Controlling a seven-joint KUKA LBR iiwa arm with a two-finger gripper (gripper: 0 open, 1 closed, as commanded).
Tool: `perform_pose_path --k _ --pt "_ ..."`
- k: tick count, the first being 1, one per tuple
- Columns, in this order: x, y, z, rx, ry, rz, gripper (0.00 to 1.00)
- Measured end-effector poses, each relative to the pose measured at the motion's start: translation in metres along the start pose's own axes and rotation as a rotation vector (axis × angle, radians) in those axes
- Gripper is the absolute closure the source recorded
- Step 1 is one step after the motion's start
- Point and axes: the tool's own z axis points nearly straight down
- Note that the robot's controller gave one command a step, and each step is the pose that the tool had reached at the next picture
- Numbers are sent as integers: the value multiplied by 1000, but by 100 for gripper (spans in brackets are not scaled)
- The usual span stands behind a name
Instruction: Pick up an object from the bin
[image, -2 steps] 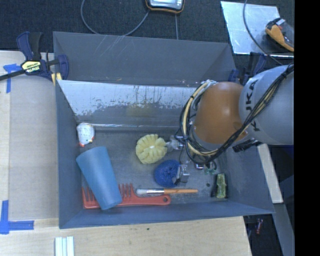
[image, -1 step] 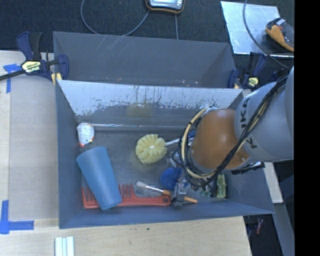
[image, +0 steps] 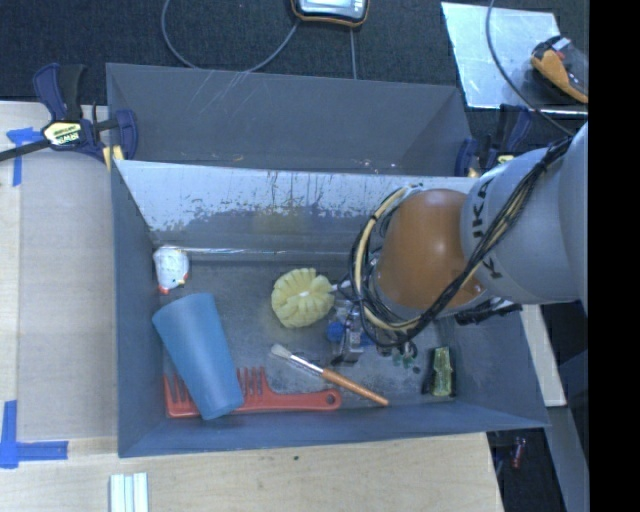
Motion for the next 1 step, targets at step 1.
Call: perform_pose_path --k 1 --pt "0 0 0 0 0 0 100"
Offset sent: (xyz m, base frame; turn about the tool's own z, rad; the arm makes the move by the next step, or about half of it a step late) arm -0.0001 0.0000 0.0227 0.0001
